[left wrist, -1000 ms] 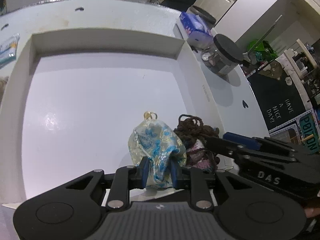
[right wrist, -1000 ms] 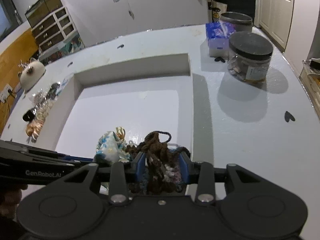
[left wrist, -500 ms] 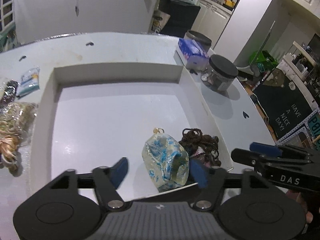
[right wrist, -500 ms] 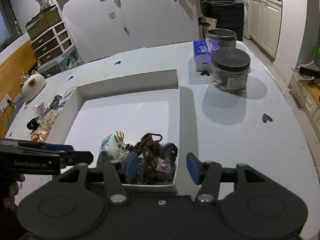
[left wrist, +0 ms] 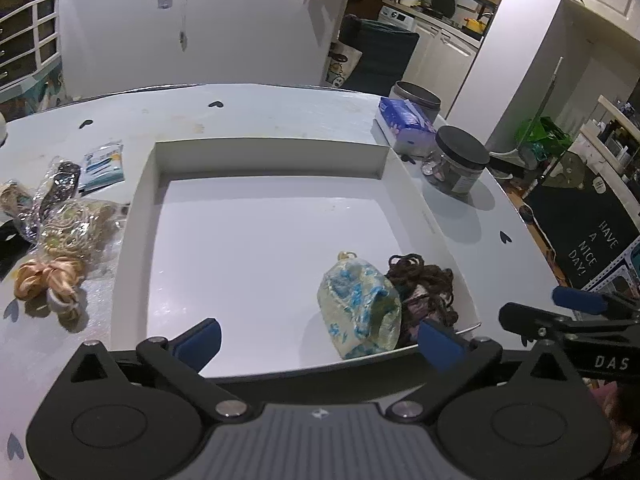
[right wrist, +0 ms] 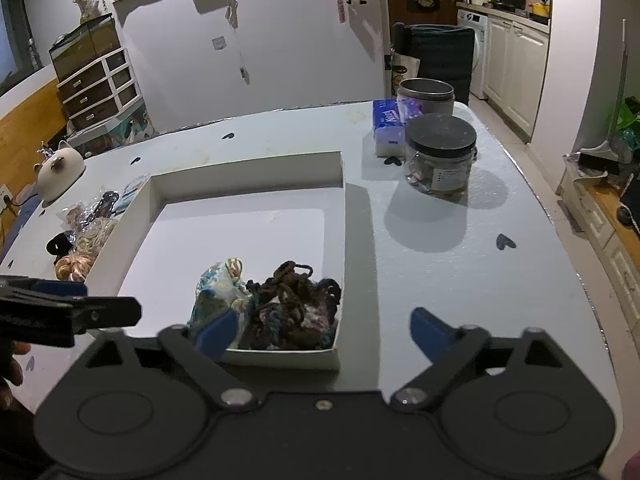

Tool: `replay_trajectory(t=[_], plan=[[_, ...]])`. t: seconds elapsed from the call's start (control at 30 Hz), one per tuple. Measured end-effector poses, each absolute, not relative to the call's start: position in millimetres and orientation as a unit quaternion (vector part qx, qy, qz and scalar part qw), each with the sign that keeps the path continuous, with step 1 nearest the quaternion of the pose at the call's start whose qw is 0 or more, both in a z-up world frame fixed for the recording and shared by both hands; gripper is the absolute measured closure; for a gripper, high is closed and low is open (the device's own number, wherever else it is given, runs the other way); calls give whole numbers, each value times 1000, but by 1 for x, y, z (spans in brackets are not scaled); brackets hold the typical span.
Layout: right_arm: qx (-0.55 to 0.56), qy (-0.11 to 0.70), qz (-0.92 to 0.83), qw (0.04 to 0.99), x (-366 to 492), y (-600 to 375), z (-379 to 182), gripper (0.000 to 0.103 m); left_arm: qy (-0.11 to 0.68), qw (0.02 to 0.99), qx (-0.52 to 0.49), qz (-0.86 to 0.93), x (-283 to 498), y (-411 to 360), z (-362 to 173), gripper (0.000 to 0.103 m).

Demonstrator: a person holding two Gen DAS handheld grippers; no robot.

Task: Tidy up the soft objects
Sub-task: 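Lower both items into the white box and open both tools, then withdraw both tools from the box back toward the remaining items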

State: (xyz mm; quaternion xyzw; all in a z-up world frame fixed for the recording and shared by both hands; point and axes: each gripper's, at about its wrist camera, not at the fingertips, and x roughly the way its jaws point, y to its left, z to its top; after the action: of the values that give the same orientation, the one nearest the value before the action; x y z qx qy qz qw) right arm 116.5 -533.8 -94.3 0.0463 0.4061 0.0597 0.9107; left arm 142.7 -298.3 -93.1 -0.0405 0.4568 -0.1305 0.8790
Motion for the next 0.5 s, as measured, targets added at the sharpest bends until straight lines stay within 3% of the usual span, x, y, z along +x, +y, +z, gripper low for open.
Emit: replay_trajectory(t=[0.13, 0.5], plan=[[41, 404, 54, 912, 111, -532, -92, 0, 455, 881, -41, -124, 135, -293, -92, 0], [34, 392, 39, 918, 103, -519, -86, 0, 433, 893, -43, -115, 125, -272, -84, 0]])
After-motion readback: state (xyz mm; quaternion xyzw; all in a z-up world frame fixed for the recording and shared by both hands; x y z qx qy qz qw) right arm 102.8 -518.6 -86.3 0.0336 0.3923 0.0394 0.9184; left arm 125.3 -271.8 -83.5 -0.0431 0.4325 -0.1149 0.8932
